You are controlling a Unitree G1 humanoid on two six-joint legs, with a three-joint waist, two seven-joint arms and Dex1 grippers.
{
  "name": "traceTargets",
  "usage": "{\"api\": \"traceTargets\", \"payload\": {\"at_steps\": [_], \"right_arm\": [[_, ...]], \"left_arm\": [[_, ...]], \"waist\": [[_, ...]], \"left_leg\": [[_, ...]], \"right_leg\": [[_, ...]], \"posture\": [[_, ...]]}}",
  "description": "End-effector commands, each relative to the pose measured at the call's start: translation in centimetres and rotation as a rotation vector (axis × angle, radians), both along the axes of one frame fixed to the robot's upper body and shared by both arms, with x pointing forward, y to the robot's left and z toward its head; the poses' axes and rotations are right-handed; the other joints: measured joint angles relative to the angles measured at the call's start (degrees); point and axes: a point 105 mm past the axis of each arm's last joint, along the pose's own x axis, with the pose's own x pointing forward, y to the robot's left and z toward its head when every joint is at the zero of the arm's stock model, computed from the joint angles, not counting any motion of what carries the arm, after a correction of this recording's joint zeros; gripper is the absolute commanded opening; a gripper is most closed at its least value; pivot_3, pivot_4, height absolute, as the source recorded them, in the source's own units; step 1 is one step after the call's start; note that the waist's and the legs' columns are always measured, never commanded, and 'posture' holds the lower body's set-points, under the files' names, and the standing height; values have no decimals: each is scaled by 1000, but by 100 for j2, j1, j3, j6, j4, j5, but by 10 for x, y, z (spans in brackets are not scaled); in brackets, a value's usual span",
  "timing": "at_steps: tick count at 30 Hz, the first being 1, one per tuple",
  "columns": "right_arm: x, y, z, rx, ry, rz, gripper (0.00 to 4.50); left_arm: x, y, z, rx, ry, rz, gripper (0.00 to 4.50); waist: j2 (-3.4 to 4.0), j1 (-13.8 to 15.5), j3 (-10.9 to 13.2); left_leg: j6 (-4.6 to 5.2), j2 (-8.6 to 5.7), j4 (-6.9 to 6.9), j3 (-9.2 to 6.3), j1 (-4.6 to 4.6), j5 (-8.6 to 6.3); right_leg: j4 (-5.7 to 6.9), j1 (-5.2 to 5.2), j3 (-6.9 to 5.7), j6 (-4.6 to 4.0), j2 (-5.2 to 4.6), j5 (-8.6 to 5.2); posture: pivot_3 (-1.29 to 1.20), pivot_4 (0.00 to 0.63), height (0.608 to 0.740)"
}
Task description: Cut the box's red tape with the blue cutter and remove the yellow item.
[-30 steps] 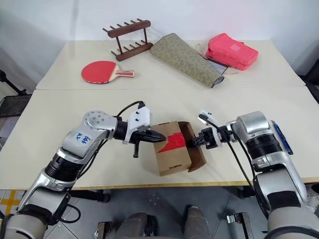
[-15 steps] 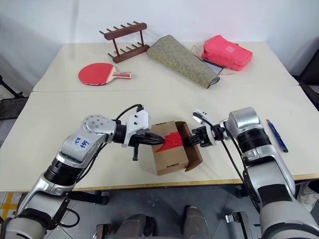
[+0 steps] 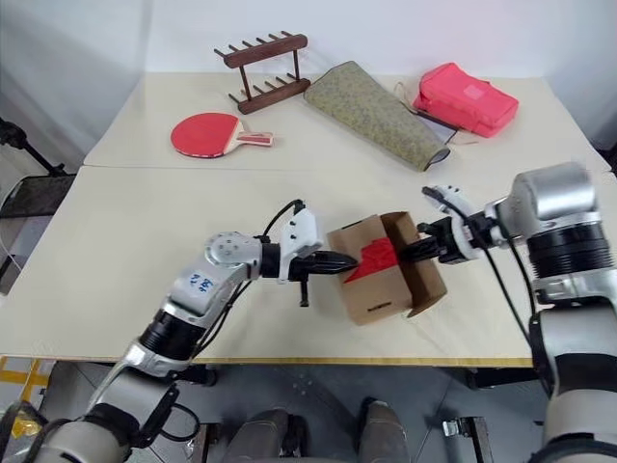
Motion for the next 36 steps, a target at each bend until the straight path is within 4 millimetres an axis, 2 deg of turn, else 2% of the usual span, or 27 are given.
{"api": "traceTargets", "payload": {"at_steps": [1, 8, 12, 18, 22, 26, 29, 32, 36], "right_arm": [[-2, 0, 26, -27, -76, 33, 7], [-6, 0, 45, -104, -123, 60, 7], [-10, 10, 53, -154, -136, 116, 7], [-15, 16, 52, -178, -116, 156, 7], [-20, 22, 47, -210, -112, 189, 7], [-16, 21, 45, -242, -138, 162, 7], [-16, 29, 50, -270, -161, 181, 7], [-14, 34, 52, -281, -182, 180, 7], [-15, 34, 50, -318, -202, 171, 7]], "left_arm": [[5, -9, -8, -11, -4, 37, 0], [5, -16, -12, -48, -3, 52, 0], [9, -10, -15, -55, 1, 76, 0], [13, -10, -12, -78, 1, 106, 0], [16, 1, -12, -78, 8, 145, 0], [19, 12, -8, -66, -7, 167, 0], [21, 29, -7, -18, -12, 182, 0], [21, 37, -1, 14, -33, 176, 0], [19, 47, 29, 6, -54, 131, 0]], "waist": [[2, 11, 1], [2, 69, 1], [2, 113, 2], [1, 143, 2], [2, 132, 2], [1, 131, 2], [0, 119, 2], [1, 112, 2], [-2, 128, 4]], "left_leg": [[1, 1, -1, 0, -2, 1], [16, 8, 7, 6, -16, 9], [16, 8, 9, 5, -17, 9], [17, 5, 15, -11, -24, 9], [16, 5, 9, -18, -27, 8], [15, 9, 4, -26, -26, 8], [16, 8, 5, -26, -26, 8], [15, 12, 2, -26, -25, 8], [16, 10, 4, -32, -30, 8]], "right_leg": [[-1, 0, -14, 0, 0, 0], [-14, 0, -60, 0, -7, 0], [-16, 0, -60, 0, -11, 0], [-21, 4, -78, 0, -22, 0], [-21, 4, -89, 0, -22, 0], [-16, 5, -100, 0, -17, 0], [-19, 7, -102, 0, -16, 0], [-18, 6, -103, -1, -13, 0], [-15, 6, -107, -1, -12, 0]], "posture": [[0, 150, 740], [0, 150, 740], [0, 150, 740], [0, 150, 740], [0, 150, 740], [0, 150, 740], [0, 150, 740], [0, 150, 740], [0, 150, 740]]}}
